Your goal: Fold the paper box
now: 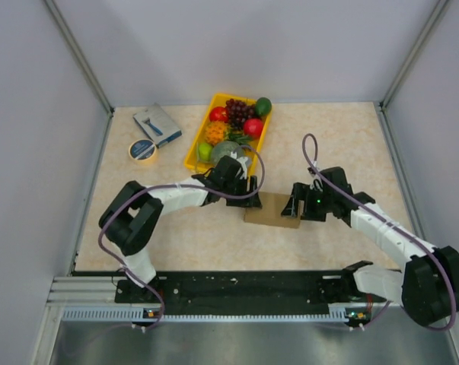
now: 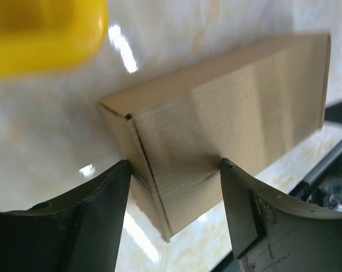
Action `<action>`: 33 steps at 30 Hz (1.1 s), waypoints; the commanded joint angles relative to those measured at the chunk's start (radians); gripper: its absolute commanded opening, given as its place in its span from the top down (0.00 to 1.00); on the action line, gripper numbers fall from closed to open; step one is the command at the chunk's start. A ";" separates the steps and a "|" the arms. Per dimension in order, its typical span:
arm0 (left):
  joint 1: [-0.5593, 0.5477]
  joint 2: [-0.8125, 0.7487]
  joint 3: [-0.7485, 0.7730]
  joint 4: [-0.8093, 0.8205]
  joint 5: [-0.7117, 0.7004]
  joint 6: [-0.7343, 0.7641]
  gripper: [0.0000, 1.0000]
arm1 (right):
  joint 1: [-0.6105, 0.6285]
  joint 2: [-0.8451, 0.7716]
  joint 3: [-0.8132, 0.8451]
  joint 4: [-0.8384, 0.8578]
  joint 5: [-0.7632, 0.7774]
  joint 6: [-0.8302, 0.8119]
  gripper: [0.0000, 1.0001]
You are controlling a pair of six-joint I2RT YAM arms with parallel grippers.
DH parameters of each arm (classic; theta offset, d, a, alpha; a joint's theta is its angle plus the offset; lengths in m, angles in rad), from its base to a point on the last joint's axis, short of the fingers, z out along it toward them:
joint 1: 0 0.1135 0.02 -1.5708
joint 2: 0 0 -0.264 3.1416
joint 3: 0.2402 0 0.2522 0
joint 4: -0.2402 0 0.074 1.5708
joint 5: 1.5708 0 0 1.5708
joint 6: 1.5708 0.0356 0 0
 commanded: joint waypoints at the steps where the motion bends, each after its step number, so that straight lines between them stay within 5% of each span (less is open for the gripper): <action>1: -0.021 0.131 0.203 0.079 0.106 0.059 0.30 | 0.010 -0.133 -0.152 0.110 -0.157 0.256 0.19; 4: -0.020 0.227 0.329 0.009 0.127 0.088 0.25 | 0.010 -0.390 -0.282 0.125 -0.125 0.400 0.19; 8: -0.017 0.234 0.472 -0.097 0.092 0.131 0.18 | 0.010 -0.554 -0.149 -0.112 0.002 0.321 0.14; 14: 0.022 -0.060 0.358 -0.204 -0.087 0.178 0.14 | 0.011 -0.303 0.155 -0.307 0.053 0.046 0.15; 18: 0.170 -0.377 0.139 -0.206 -0.126 0.128 0.14 | 0.167 -0.091 0.347 -0.415 0.300 -0.159 0.14; 25: 0.253 -1.060 -0.228 -0.195 -0.128 0.083 0.13 | 0.428 0.205 0.462 -0.433 0.685 -0.193 0.18; 33: 0.252 -1.364 -0.218 -0.470 -0.180 0.142 0.14 | 0.594 0.498 0.542 -0.441 0.940 -0.218 0.27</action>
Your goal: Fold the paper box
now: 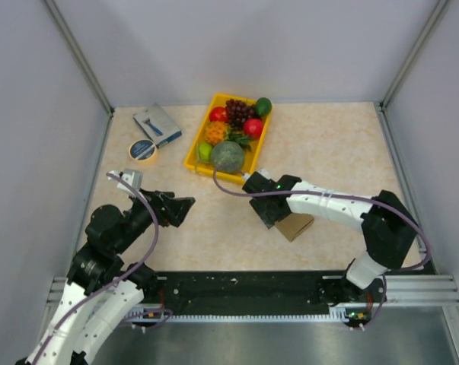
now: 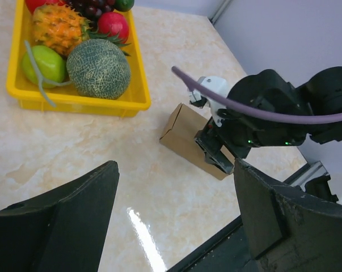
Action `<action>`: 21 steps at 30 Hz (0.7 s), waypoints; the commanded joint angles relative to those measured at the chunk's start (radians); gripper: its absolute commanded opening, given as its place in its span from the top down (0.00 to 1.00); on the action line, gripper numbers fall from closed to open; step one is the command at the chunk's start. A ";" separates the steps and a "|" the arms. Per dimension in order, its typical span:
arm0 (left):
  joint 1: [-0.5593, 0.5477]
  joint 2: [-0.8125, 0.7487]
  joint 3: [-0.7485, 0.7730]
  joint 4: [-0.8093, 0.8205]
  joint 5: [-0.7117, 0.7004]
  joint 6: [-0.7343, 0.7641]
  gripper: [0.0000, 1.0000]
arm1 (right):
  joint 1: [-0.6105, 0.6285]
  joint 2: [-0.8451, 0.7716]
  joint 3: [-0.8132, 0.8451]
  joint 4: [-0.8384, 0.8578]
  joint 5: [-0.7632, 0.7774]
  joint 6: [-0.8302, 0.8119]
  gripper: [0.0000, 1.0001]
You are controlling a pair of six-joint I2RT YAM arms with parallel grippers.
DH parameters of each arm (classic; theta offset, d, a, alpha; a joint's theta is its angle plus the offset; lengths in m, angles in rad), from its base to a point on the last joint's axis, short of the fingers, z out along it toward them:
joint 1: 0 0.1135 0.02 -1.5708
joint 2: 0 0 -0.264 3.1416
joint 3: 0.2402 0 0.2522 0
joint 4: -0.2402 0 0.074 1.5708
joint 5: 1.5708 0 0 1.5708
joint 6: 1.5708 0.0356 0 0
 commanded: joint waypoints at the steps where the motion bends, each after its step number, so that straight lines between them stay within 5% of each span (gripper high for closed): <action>1: 0.000 -0.059 0.016 -0.127 -0.021 0.046 0.14 | 0.065 0.105 0.091 -0.001 0.200 -0.044 0.27; 10: 0.000 -0.045 0.052 -0.110 0.022 0.038 0.15 | 0.026 0.318 0.137 0.014 0.346 -0.122 0.29; 14: 0.000 -0.021 0.087 -0.126 0.012 0.072 0.15 | -0.080 0.314 0.109 0.063 0.318 -0.196 0.29; 21: 0.000 0.037 0.118 -0.098 0.048 0.093 0.15 | -0.438 0.340 0.200 0.118 0.303 -0.372 0.30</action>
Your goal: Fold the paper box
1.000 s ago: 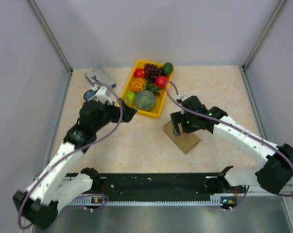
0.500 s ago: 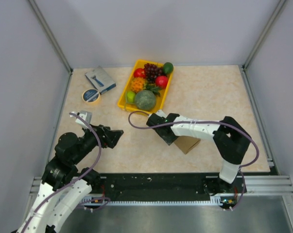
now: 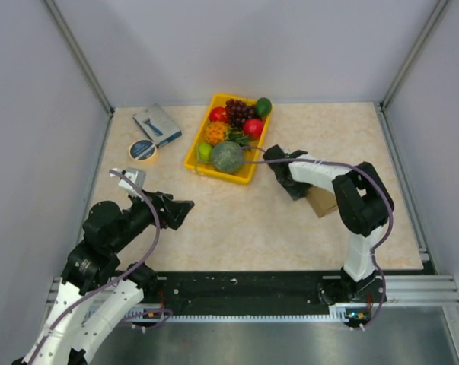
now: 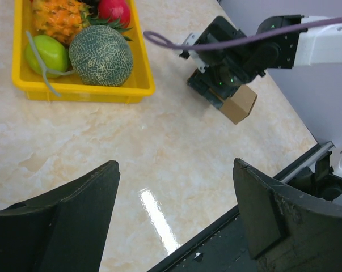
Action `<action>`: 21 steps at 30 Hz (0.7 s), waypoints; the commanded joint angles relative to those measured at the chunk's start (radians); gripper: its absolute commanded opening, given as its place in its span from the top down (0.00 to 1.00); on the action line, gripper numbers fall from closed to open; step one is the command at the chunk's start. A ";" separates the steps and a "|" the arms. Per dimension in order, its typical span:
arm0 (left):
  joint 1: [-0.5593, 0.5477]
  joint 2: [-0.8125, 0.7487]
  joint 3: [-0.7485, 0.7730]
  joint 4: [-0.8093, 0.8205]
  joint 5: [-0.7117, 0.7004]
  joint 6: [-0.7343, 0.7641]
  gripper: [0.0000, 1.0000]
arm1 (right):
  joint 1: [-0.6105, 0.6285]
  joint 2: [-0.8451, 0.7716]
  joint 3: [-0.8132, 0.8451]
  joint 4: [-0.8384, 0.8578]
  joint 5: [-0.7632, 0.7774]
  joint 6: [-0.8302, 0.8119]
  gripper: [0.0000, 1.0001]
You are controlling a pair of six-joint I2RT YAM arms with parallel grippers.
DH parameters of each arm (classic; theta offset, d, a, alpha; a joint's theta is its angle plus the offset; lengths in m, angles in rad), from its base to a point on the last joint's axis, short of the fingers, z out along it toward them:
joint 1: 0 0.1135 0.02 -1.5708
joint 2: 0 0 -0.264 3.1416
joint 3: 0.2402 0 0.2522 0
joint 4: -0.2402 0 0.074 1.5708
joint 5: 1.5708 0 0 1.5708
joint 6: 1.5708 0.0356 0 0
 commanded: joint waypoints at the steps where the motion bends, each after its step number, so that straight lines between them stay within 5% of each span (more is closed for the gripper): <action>1: 0.000 0.047 0.039 0.048 0.040 0.028 0.15 | -0.226 0.022 0.081 0.077 -0.008 -0.123 0.30; 10: 0.001 0.156 0.020 0.092 0.166 0.021 0.16 | -0.571 0.053 0.066 0.258 -0.100 -0.267 0.26; 17: -0.036 0.225 0.012 0.152 0.207 0.010 0.16 | -0.619 0.116 0.132 0.277 -0.078 -0.295 0.24; 21: -0.039 0.231 0.019 0.140 0.195 0.024 0.15 | -0.555 0.012 0.189 0.197 0.047 -0.230 0.15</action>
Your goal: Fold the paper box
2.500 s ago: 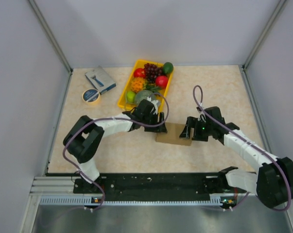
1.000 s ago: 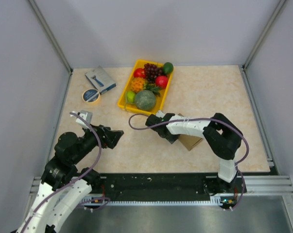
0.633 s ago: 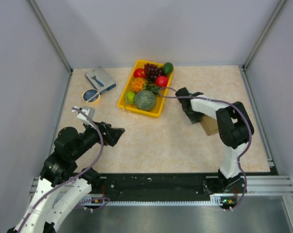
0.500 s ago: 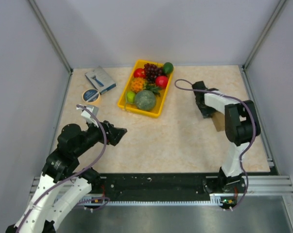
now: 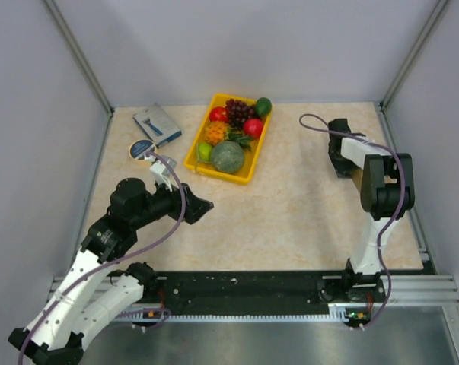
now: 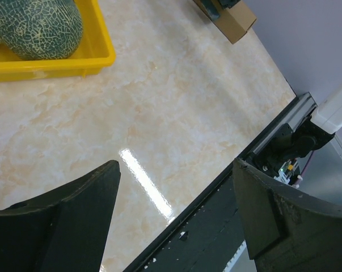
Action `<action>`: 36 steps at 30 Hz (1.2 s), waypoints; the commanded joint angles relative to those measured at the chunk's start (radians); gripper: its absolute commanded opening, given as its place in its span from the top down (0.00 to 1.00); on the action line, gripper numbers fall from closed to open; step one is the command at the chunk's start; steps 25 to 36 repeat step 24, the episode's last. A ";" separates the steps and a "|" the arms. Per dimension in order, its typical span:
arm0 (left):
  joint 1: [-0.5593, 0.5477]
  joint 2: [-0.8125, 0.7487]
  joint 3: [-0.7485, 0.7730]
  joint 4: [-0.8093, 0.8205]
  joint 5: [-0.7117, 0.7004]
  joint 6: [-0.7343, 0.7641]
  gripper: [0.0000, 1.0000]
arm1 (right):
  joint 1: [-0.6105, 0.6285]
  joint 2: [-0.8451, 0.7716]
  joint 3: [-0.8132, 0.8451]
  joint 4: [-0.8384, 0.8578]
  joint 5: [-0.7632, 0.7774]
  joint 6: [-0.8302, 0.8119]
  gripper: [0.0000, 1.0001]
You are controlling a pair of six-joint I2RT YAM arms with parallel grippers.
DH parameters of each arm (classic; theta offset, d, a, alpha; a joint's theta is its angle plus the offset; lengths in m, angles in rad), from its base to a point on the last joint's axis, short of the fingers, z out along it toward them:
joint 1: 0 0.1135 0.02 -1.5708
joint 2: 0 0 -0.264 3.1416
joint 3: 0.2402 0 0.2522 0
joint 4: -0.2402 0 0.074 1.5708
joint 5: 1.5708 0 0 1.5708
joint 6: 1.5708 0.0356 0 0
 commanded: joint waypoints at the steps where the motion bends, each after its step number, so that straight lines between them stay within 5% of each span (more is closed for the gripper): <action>1: -0.006 -0.004 0.015 0.052 -0.004 0.016 0.15 | 0.079 -0.110 0.096 -0.066 0.123 0.071 0.13; 5: -0.006 -0.006 0.030 0.036 -0.037 0.023 0.14 | 0.219 -0.285 0.161 -0.276 -0.012 0.357 0.09; 11: -0.005 -0.084 0.026 0.003 -0.091 -0.019 0.14 | 0.530 -0.703 -0.169 -0.209 -0.133 0.604 0.05; 15: -0.005 -0.118 0.006 -0.021 -0.100 -0.085 0.14 | 0.544 -1.090 -0.395 -0.178 -0.239 0.731 0.04; 20: -0.005 -0.219 0.018 0.023 -0.131 -0.122 0.12 | 0.546 -1.593 -0.427 -0.166 -0.368 0.650 0.01; 24: -0.005 -0.256 0.132 0.032 -0.165 -0.074 0.06 | 0.546 -1.675 -0.205 -0.203 -0.414 0.599 0.01; 36: -0.005 -0.256 0.132 0.032 -0.165 -0.074 0.06 | 0.546 -1.675 -0.205 -0.203 -0.414 0.599 0.01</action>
